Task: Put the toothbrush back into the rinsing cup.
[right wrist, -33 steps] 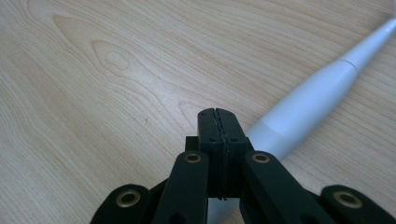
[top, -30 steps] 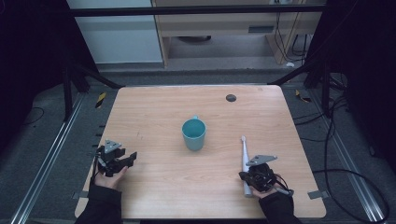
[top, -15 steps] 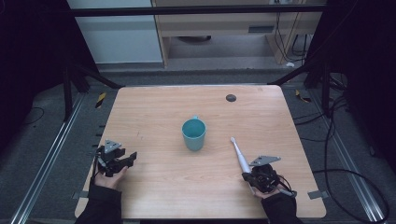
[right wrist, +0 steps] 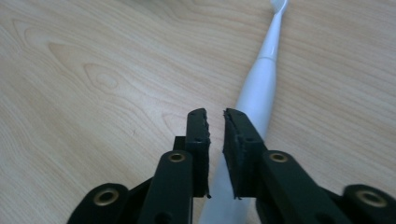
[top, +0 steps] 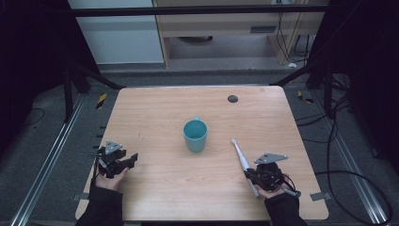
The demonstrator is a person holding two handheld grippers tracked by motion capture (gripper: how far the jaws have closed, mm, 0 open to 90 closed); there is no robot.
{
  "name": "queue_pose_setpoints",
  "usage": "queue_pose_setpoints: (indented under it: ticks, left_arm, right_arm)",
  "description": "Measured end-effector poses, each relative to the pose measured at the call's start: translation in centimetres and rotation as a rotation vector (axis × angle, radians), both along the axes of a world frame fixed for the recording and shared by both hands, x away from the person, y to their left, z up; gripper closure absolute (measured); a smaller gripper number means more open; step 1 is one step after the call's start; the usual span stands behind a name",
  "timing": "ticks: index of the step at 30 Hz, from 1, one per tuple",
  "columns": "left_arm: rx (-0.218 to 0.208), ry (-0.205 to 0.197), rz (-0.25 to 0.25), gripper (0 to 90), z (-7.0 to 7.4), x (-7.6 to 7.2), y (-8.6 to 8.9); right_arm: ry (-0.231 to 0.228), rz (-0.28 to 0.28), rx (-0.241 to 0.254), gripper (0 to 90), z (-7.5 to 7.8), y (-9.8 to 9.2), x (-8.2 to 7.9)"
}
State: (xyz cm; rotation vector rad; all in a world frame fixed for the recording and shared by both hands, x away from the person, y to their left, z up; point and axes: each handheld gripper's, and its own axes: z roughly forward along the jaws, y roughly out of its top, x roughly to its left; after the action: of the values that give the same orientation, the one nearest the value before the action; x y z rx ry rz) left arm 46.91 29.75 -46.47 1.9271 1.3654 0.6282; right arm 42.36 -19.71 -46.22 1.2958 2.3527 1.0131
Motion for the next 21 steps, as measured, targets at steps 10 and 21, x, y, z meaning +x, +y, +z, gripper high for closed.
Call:
queue_pose_setpoints:
  ticks: [10,21]
  left_arm:
    - [0.001,0.004,-0.003,45.6,0.0,0.2,0.0]
    - [0.005,0.009,-0.006,45.3,-0.1,0.3,-0.1]
  right_arm:
    - [0.015,-0.069,-0.041,52.1,1.9,0.2,1.6]
    - [0.128,-0.123,-0.138,44.8,2.5,0.6,3.9]
